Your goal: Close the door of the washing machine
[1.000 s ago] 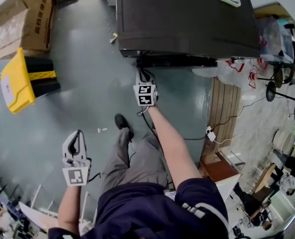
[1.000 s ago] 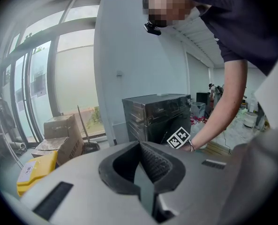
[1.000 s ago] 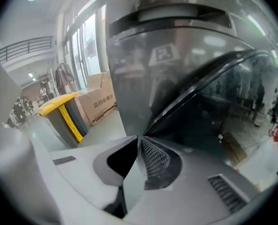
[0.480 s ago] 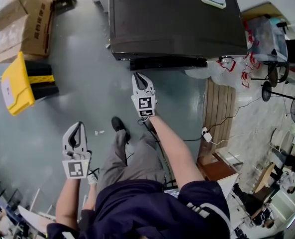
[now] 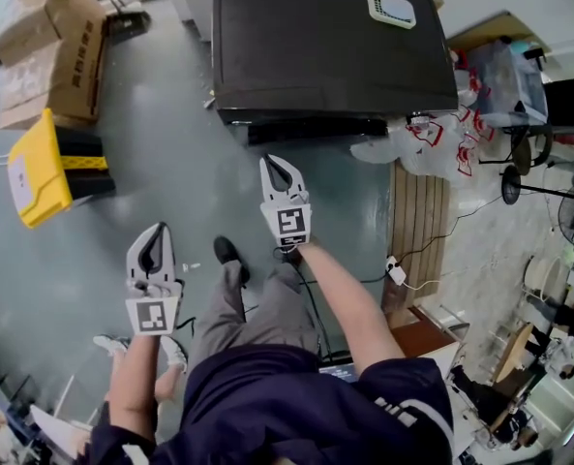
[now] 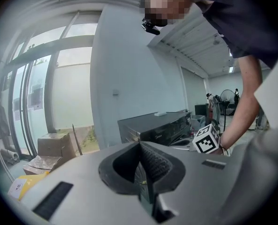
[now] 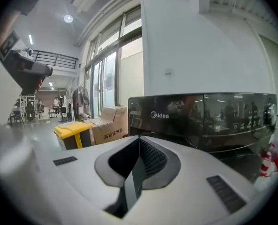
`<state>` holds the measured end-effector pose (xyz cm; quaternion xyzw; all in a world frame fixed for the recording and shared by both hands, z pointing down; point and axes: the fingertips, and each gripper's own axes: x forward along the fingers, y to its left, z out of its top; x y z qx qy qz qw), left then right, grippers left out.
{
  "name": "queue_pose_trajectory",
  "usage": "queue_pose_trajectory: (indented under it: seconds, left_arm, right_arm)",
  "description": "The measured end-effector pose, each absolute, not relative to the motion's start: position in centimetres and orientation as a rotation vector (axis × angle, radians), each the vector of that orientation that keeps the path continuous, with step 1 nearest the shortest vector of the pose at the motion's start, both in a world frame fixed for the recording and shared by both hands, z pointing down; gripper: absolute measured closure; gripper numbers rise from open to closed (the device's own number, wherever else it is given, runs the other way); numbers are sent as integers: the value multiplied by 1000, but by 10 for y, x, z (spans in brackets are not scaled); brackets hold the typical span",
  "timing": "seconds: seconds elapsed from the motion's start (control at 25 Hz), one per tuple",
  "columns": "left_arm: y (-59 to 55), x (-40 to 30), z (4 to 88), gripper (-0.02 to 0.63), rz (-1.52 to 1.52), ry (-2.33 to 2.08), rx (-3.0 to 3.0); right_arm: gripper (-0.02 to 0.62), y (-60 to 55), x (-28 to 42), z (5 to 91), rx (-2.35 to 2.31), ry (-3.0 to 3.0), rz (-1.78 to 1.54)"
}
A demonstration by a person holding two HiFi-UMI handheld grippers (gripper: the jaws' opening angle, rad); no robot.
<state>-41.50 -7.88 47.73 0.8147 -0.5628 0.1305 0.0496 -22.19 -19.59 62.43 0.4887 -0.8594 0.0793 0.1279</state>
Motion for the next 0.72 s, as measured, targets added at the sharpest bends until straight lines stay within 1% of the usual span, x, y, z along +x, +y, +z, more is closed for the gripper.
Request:
queue_pose_trajectory:
  seconds: [0.44,0.72]
  left_arm:
    - [-88,-402,432,583,327,-1759,2509]
    - [-90,-392,410,583,254,-1784,2537]
  right_arm:
    - [575,-175,-198,522,1443,-2617,171]
    - [575,-170,-178,477,1507,-2643,155]
